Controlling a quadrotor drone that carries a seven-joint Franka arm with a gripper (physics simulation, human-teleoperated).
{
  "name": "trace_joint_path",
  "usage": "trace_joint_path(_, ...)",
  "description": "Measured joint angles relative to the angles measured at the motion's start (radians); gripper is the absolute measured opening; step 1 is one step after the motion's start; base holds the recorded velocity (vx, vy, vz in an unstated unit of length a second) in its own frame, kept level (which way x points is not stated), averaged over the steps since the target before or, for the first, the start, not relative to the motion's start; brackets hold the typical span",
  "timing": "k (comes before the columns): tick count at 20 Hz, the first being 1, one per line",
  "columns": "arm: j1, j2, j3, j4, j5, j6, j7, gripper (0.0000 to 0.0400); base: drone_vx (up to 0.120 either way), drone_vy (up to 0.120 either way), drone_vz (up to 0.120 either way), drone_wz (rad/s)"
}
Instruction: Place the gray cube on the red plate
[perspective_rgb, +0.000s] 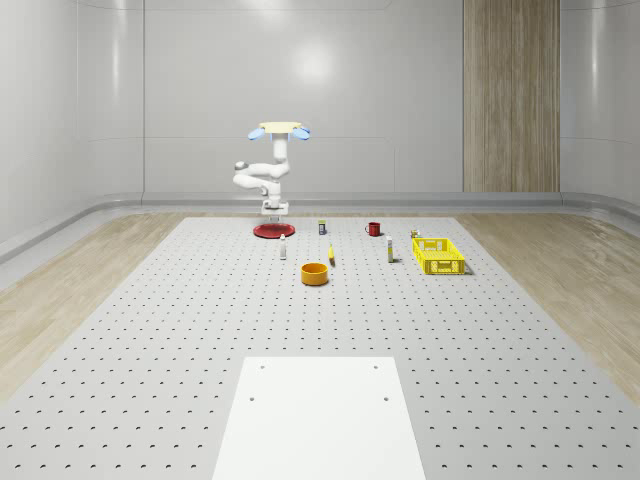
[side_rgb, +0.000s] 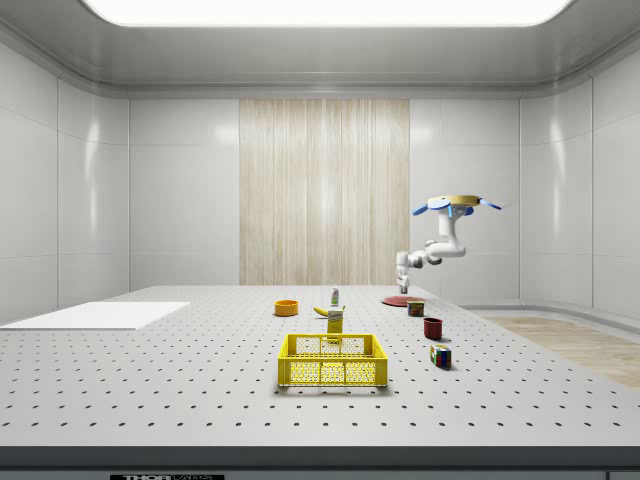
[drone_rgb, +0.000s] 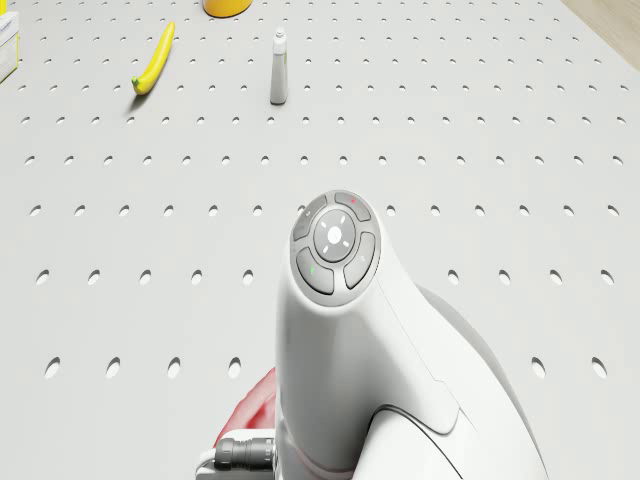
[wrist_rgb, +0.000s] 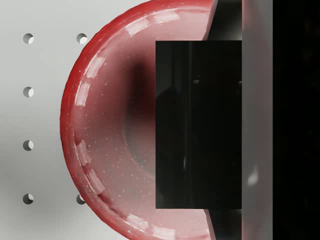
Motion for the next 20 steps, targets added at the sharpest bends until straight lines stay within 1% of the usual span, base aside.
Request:
trace_joint_path(6, -0.017, 0.005, -0.076, 0.028, -0.071, 0.032, 0.001, 0.0251, 0.000, 0.000, 0.000, 0.000)
trace_joint_path(9, -0.023, 0.010, -0.102, 0.039, -0.095, 0.042, 0.000, 0.0323, 0.000, 0.000, 0.000, 0.000)
trace_joint_path(12, -0.022, 0.013, -0.105, 0.041, -0.098, 0.040, 0.000, 0.0364, 0.000, 0.000, 0.000, 0.000)
trace_joint_path(15, -0.016, 0.013, -0.083, 0.031, -0.079, 0.028, -0.001, 0.0383, 0.000, 0.000, 0.000, 0.000)
trace_joint_path(20, -0.006, 0.013, -0.049, 0.016, -0.049, 0.011, -0.002, 0.0395, 0.000, 0.000, 0.000, 0.000)
